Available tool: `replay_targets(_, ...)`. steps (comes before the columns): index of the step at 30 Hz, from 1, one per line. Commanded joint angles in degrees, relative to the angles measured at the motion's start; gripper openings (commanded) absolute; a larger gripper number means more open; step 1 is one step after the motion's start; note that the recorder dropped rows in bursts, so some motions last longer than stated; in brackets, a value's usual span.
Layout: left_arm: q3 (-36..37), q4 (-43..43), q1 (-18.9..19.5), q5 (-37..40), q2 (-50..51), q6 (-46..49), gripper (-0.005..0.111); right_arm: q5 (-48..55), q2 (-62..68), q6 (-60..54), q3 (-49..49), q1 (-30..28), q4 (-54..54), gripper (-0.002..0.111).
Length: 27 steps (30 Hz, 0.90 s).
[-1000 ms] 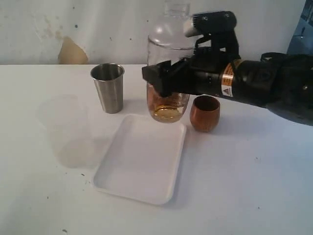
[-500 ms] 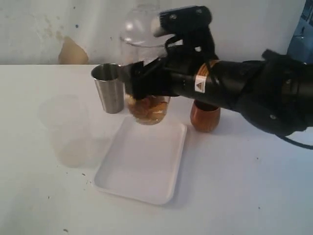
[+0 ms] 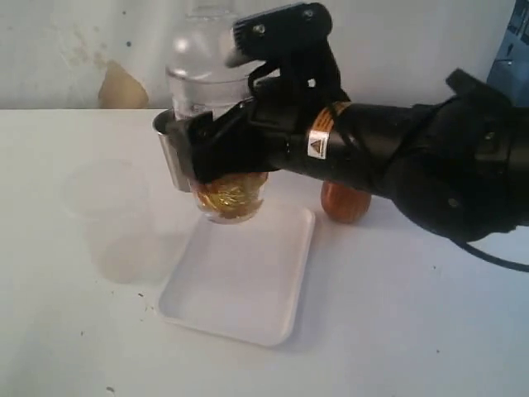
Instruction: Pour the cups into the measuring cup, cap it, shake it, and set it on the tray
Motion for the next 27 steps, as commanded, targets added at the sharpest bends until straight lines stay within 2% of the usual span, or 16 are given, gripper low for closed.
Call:
replay_targets(1,0.30,-0.06,-0.17,-0.46,-0.27,0.07,0.001,-0.80,-1.05,2.37,-1.39,-0.81,1.38,0.000)
replay_targets(3,0.30,-0.06,-0.17,-0.46,-0.27,0.07,0.001,0.07,-1.36,0.00,-1.39,2.15,-8.29,0.000)
replay_targets(7,0.30,-0.06,-0.17,-0.46,-0.27,0.07,0.001,-2.07,0.57,-1.67,-2.23,-0.41,-0.98,0.000)
replay_targets(18,0.30,-0.06,-0.17,-0.46,-0.27,0.07,0.001,4.01,13.09,-17.40,-11.05,-1.46,-1.26,0.000)
replay_targets(27,0.30,-0.06,-0.17,-0.46,-0.27,0.07,0.001,6.44,22.14,-34.96,-19.45,-2.21,-1.51,0.000)
